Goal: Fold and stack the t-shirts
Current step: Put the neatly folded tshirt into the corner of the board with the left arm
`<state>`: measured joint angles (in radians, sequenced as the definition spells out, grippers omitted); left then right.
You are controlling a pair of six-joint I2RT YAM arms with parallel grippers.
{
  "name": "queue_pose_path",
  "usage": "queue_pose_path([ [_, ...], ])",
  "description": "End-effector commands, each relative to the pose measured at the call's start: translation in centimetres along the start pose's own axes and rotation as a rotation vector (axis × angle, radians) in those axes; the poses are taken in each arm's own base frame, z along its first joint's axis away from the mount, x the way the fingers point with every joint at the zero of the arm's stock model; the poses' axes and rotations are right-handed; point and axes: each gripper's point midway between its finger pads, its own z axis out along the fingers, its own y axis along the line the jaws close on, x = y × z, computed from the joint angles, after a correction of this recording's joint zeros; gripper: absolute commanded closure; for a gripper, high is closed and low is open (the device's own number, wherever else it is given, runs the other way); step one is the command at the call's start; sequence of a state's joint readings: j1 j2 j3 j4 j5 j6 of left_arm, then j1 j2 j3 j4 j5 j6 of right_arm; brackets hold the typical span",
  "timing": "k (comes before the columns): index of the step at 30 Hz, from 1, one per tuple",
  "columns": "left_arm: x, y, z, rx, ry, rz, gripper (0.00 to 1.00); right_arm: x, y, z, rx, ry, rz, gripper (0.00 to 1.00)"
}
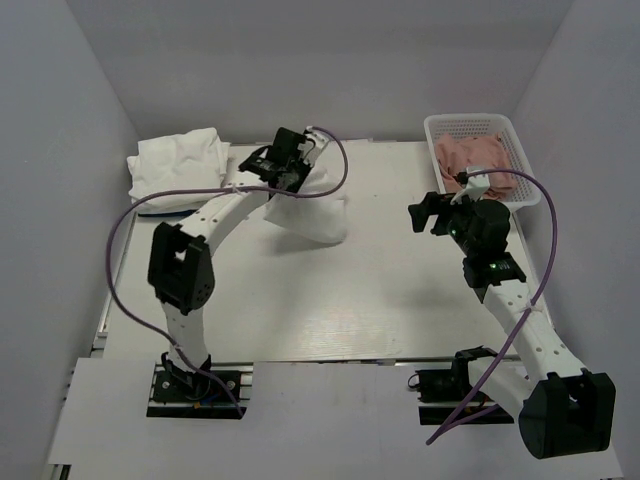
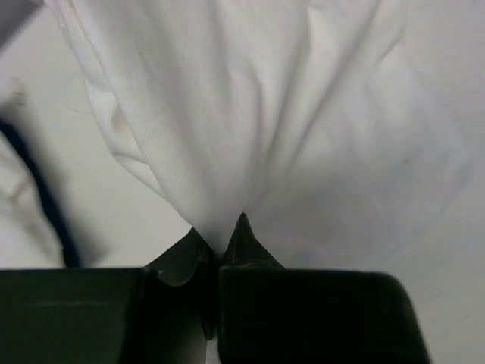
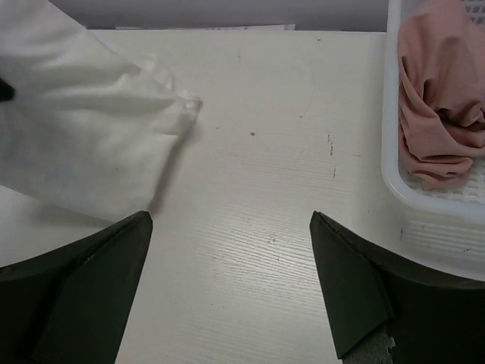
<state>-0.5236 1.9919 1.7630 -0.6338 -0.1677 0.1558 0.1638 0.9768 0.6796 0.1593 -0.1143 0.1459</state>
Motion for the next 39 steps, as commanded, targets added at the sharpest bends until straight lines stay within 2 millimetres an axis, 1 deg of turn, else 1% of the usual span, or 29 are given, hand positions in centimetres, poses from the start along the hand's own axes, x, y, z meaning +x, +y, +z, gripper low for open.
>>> queue_pose_path([
  [1, -4.4, 5.7, -7.5, -0.134, -0.183, 0.169, 1.00, -1.5, 0.1, -0.2, 0.000, -0.036, -0.025, 0.10],
  [3, -4.8, 7.4, -8.7, -0.169, -0.199, 0.177, 1.00, -1.4, 0.2, -0.2, -0.006, -0.026, -0.024, 0.10],
  [4, -5.0, 8.8, -9.6, -0.193, -0.203, 0.174, 1.00, -1.4, 0.2, -0.3, -0.007, -0.028, -0.019, 0.10],
  [5, -6.1, 9.9, -10.9, -0.216, -0.238, 0.158, 1.00, -1.4, 0.3, -0.2, -0.010, -0.030, -0.018, 0.10],
  [6, -5.8, 10.6, -11.3, -0.222, -0.220, 0.165, 1.00, -1.3, 0.4, -0.2, -0.016, -0.028, -0.018, 0.10],
  [8, -6.4, 12.6, -12.4, -0.251, -0.237, 0.149, 1.00, -1.4, 0.6, -0.2, -0.021, -0.029, -0.013, 0.10],
  [10, -6.5, 13.7, -13.4, -0.251, -0.241, 0.150, 1.00, -1.4, 0.7, -0.4, -0.029, -0.032, -0.014, 0.10],
  [11, -6.7, 14.8, -14.2, -0.265, -0.248, 0.146, 1.00, -1.3, 0.7, -0.3, -0.029, -0.029, -0.011, 0.10],
  [13, -6.4, 16.1, -14.3, -0.280, -0.224, 0.143, 1.00, -1.5, 0.8, -0.5, -0.031, -0.032, -0.008, 0.10],
  [14, -6.1, 17.5, -14.8, -0.303, -0.219, 0.125, 1.00, -1.6, 0.8, -0.6, -0.031, -0.035, -0.008, 0.10],
  [16, -5.8, 18.8, -14.6, -0.308, -0.200, 0.110, 1.00, -1.9, 1.0, -0.7, -0.035, -0.045, -0.012, 0.10],
  [17, -5.5, 20.2, -15.0, -0.333, -0.199, 0.092, 1.00, -1.8, 1.0, -0.7, -0.035, -0.043, -0.008, 0.10],
  [20, -5.4, 21.6, -14.9, -0.324, -0.218, 0.073, 1.00, -1.7, 1.1, -0.6, -0.040, -0.035, -0.008, 0.10],
  [21, -5.0, 22.3, -15.0, -0.317, -0.222, 0.052, 1.00, -2.0, 1.2, -0.6, -0.043, -0.040, -0.008, 0.10],
  [23, -4.7, 23.2, -14.6, -0.312, -0.221, 0.039, 1.00, -1.7, 1.0, -0.5, -0.033, -0.025, -0.005, 0.10],
  [25, -3.9, 24.6, -13.2, -0.301, -0.205, 0.010, 1.00, -2.1, 1.0, -0.4, -0.027, -0.028, -0.011, 0.10],
  [26, -3.8, 25.2, -13.0, -0.309, -0.204, -0.008, 1.00, -1.9, 0.6, -0.4, -0.012, -0.021, -0.010, 0.10],
  [27, -3.4, 26.4, -13.0, -0.319, -0.204, -0.032, 1.00, -1.9, 0.7, -0.4, -0.014, -0.016, -0.015, 0.10],
  [28, -2.8, 26.9, -12.0, -0.311, -0.190, -0.040, 1.00, -2.2, 0.7, -0.4, -0.009, -0.021, -0.015, 0.10],
  [29, -2.6, 27.5, -11.8, -0.312, -0.192, -0.064, 1.00, -2.2, 0.7, -0.4, -0.007, -0.018, -0.018, 0.10],
  [30, -3.1, 28.2, -12.0, -0.309, -0.215, -0.068, 1.00, -2.2, 0.6, -0.3, -0.003, -0.016, -0.021, 0.10],
  [31, -2.5, 29.4, -12.0, -0.320, -0.213, -0.092, 1.00, -2.6, 0.6, -0.2, -0.003, -0.019, -0.021, 0.10],
  [32, -2.2, 30.1, -11.5, -0.320, -0.208, -0.100, 1.00, -2.3, 0.4, 0.0, 0.006, -0.005, -0.018, 0.10],
  [33, -1.6, 30.5, -11.0, -0.316, -0.200, -0.108, 1.00, -2.5, 0.4, 0.2, 0.007, -0.002, -0.020, 0.10],
  [34, -1.1, 31.7, -11.2, -0.328, -0.200, -0.132, 1.00, -2.9, 0.4, 0.3, 0.009, -0.005, -0.025, 0.10],
  [36, -0.3, 33.1, -10.6, -0.342, -0.200, -0.145, 1.00, -2.7, 0.4, 0.7, 0.006, 0.012, -0.015, 0.10],
  [37, 0.4, 34.0, -10.9, -0.345, -0.203, -0.171, 1.00, -2.8, 0.5, 0.8, 0.001, 0.013, -0.009, 0.10],
  [38, 0.5, 34.3, -10.6, -0.330, -0.216, -0.174, 1.00, -3.0, 0.5, 0.8, 0.000, 0.008, -0.007, 0.10],
  [39, 0.6, 34.9, -10.8, -0.335, -0.227, -0.178, 1.00, -2.8, 0.5, 1.1, 0.000, 0.017, -0.003, 0.10],
])
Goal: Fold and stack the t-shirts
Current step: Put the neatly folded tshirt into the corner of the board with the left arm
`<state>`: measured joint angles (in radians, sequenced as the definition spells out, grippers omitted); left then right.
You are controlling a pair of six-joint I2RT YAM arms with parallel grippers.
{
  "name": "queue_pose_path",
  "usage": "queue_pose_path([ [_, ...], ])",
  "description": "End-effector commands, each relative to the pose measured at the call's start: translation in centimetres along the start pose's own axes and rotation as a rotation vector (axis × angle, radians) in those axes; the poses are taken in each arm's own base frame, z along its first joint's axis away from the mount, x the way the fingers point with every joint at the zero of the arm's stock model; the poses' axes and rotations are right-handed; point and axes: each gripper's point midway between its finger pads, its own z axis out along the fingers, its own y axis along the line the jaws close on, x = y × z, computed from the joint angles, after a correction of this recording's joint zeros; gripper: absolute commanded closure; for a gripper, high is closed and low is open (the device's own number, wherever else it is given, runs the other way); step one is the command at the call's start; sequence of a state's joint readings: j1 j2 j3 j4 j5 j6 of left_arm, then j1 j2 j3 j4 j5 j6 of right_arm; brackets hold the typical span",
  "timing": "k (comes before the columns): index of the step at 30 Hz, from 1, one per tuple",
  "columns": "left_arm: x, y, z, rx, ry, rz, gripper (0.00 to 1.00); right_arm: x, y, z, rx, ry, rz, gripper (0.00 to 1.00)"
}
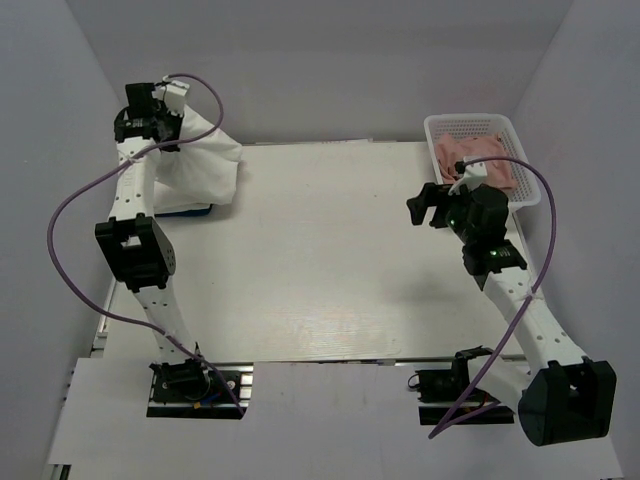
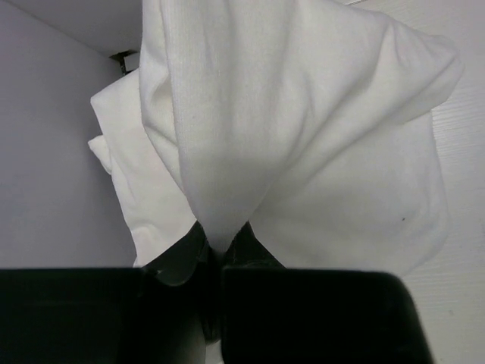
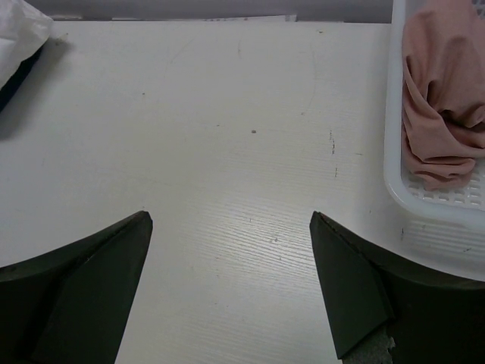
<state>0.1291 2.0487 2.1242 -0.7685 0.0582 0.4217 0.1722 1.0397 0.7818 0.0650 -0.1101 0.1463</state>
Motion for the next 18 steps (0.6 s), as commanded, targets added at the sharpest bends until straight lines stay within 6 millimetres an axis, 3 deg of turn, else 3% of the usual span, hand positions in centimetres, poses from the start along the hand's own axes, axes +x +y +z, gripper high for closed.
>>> queue_pose_path([
  [1, -3.6, 3.9, -2.4, -0.038, -0.158, -0.050, 1.00, -2.5, 0.6, 0.3, -0.009, -0.044, -0.012, 0.10],
  [4, -2.1, 5.6, -0.8, -0.035, -0.148, -0.082, 1.00, -2.4, 0.3, 0.6, 0.000, -0.034, -0.005, 0.10],
  [8, -0.4, 6.0, 1.2, -0.006, -0.127, -0.111, 1.00, -2.6, 0.4, 0.9, 0.002, -0.019, -0.008, 0.10],
  [13, 2.3, 8.1, 3.4, -0.057, -0.090, -0.186, 0.98, -2.0, -0.3, 1.1, 0.042, 0.007, -0.007, 0.10],
  [14, 2.1, 8.9, 3.1, -0.074, -0.104, -0.203, 0.80, -2.3, -0.3, 1.0, 0.042, 0.000, -0.011, 0.10],
  [16, 2.0, 10.0, 2.8, -0.107, -0.110, -0.222, 0.11, -2.0, -0.3, 1.2, 0.040, 0.014, -0.009, 0.10],
  [17, 2.0, 10.0, 2.8, -0.107, -0.111, -0.233, 0.00, -2.0, -0.2, 1.3, 0.034, 0.018, -0.008, 0.10],
  [18, 1.6, 10.1, 2.6, -0.111, -0.121, -0.231, 0.00, -2.2, 0.0, 1.4, 0.031, 0.015, -0.010, 0.10],
])
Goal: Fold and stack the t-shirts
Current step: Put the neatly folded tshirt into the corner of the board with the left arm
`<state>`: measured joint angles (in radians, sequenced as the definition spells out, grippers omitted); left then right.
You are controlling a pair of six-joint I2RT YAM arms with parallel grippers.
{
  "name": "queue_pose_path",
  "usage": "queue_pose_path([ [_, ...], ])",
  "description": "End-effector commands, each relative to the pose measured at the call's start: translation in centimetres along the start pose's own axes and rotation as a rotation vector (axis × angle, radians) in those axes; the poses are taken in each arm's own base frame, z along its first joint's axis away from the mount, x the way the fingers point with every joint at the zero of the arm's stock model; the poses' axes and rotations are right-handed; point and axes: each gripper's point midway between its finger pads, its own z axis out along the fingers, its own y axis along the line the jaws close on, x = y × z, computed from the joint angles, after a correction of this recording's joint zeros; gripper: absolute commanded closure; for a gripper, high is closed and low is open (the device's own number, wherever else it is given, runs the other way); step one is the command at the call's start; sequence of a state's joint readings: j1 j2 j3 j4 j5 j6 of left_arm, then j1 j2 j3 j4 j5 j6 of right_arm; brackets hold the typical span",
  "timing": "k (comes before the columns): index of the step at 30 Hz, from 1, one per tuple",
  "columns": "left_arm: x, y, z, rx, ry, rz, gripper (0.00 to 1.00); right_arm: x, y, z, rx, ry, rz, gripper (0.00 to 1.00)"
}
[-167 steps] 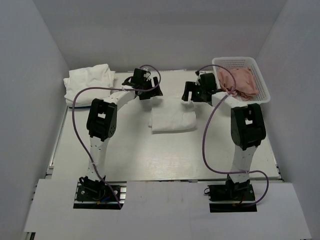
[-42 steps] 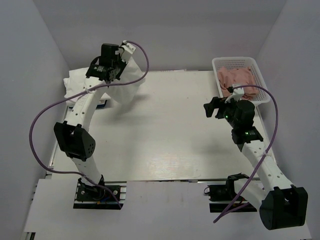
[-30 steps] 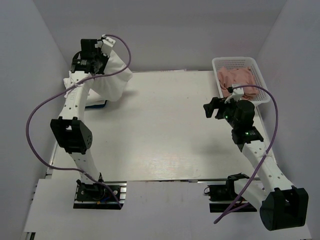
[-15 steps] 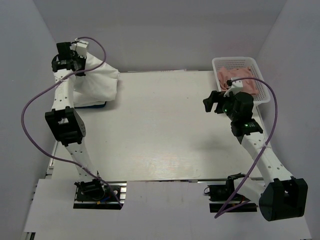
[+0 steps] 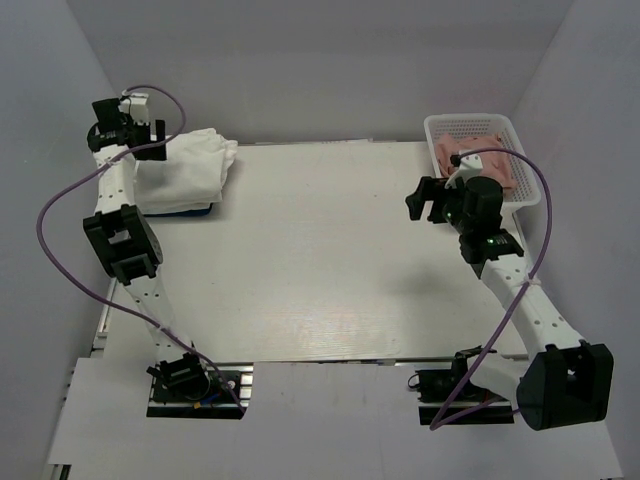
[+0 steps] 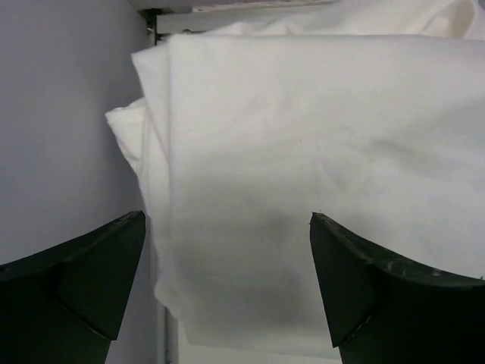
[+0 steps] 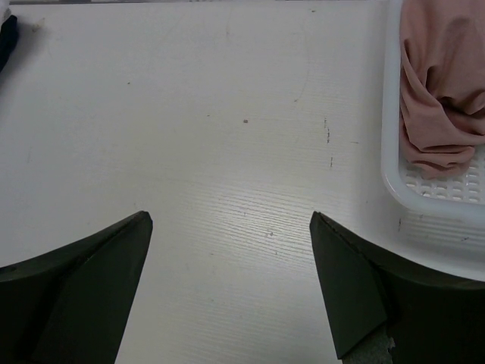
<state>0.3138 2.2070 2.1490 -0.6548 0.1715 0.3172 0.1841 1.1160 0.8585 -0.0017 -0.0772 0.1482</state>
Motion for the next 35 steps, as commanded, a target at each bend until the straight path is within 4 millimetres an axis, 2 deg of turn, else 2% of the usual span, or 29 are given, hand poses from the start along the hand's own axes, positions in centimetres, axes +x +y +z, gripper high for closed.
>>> queue_pose_path([
  [1, -5.1, 2.1, -3.0, -0.066, -0.147, -0.030, 0.00, -2.5, 0.4, 0.1, -0.001, -0.047, -0.017, 0.10],
  [2, -6.0, 2.3, -3.7, -0.073, -0.168, -0.027, 0.00, -2.4, 0.3, 0.2, -0.001, -0.043, -0.016, 0.10],
  [3, -6.0, 2.2, -3.7, -0.070, -0.170, -0.054, 0.00, -1.8, 0.2, 0.2, 0.003, -0.019, -0.015, 0.10],
  [4, -6.8, 2.2, -4.6, -0.074, -0.186, -0.060, 0.00, -1.8, 0.3, 0.1, 0.002, -0.017, -0.013, 0.10],
  [5, -6.8, 2.1, -4.6, -0.073, -0.186, -0.071, 0.00, -1.9, 0.3, 0.1, 0.001, -0.021, -0.013, 0.10],
  [6, -7.7, 2.1, -5.8, -0.077, -0.212, -0.095, 0.00, -1.9, 0.5, 0.0, -0.007, -0.022, -0.015, 0.10],
  [9, -8.0, 1.2, -7.5, -0.047, -0.210, -0.157, 0.00, -1.9, 0.5, -0.1, -0.007, -0.022, -0.001, 0.10],
  [10, -8.0, 0.1, -8.5, -0.030, -0.198, -0.221, 0.00, -1.6, 0.7, -0.1, -0.012, -0.012, 0.018, 0.10],
  [12, -7.8, -2.4, -9.6, 0.058, -0.194, -0.308, 0.00, -1.1, 0.9, -0.3, -0.016, -0.005, 0.062, 0.10],
  [13, -5.6, -5.0, -9.0, 0.126, -0.126, -0.407, 0.00, -1.0, 1.1, -0.4, -0.028, -0.004, 0.071, 0.10],
  [14, -4.4, -6.4, -9.4, 0.175, -0.102, -0.464, 0.00, -0.3, 1.2, -0.5, -0.030, 0.005, 0.104, 0.10],
  [15, -3.0, -9.7, -10.6, 0.270, -0.119, -0.494, 0.00, -0.1, 1.4, -0.9, -0.041, -0.005, 0.110, 0.10],
  [16, -2.7, -12.0, -11.7, 0.335, -0.146, -0.533, 0.00, 0.2, 1.5, -1.1, -0.045, -0.002, 0.126, 0.10],
  [17, -2.8, -15.7, -13.1, 0.414, -0.182, -0.508, 0.00, 1.6, 1.3, -1.1, -0.040, 0.024, 0.150, 0.10],
  [18, -1.9, -17.8, -15.4, 0.437, -0.250, -0.487, 0.00, 1.9, 1.3, -1.4, -0.036, 0.027, 0.152, 0.10],
  [19, -1.3, -19.6, -16.5, 0.460, -0.258, -0.475, 0.00, 2.0, 1.2, -1.7, -0.027, 0.026, 0.154, 0.10],
  [20, -0.6, -22.6, -17.8, 0.507, -0.238, -0.473, 0.00, 2.9, 1.0, -1.9, -0.017, 0.044, 0.162, 0.10],
  [21, 1.8, -24.4, -18.1, 0.541, -0.191, -0.463, 0.00, 3.1, 1.1, -2.0, -0.016, 0.049, 0.168, 0.10],
  [22, 1.7, -25.7, -20.0, 0.590, -0.225, -0.435, 0.00, 3.7, 1.0, -2.4, -0.016, 0.065, 0.174, 0.10],
  [23, 2.5, -28.6, -21.6, 0.682, -0.198, -0.433, 0.00, 5.0, 0.9, -2.5, -0.008, 0.086, 0.188, 0.10],
  [24, 4.6, -30.1, -21.8, 0.717, -0.153, -0.431, 0.00, 5.3, 1.0, -2.6, -0.012, 0.091, 0.191, 0.10],
  [25, 5.0, -31.3, -22.6, 0.751, -0.163, -0.432, 0.00, 5.8, 0.9, -2.9, -0.012, 0.098, 0.194, 0.10],
  [26, 5.4, -33.3, -24.2, 0.800, -0.168, -0.438, 0.00, 6.4, 0.9, -3.0, -0.007, 0.114, 0.199, 0.10],
  [27, 7.7, -34.4, -24.0, 0.818, -0.123, -0.441, 0.00, 7.5, 0.7, -3.1, 0.001, 0.136, 0.211, 0.10],
  [29, 9.6, -36.2, -24.5, 0.841, -0.095, -0.422, 0.00, 7.7, 0.9, -3.5, -0.002, 0.137, 0.220, 0.10],
  [30, 9.7, -36.6, -24.6, 0.841, -0.094, -0.416, 0.00, 8.5, 0.6, -3.5, 0.008, 0.152, 0.232, 0.10],
  [32, 10.5, -36.9, -24.5, 0.824, -0.069, -0.403, 0.00, 8.3, 0.8, -3.7, 0.003, 0.136, 0.243, 0.10],
  [33, 10.4, -37.3, -24.8, 0.825, -0.076, -0.373, 0.00, 8.5, 0.8, -3.9, 0.004, 0.137, 0.245, 0.10],
  [35, 9.9, -37.3, -24.7, 0.806, -0.085, -0.350, 0.00, 7.9, 1.1, -4.0, -0.016, 0.102, 0.244, 0.10],
])
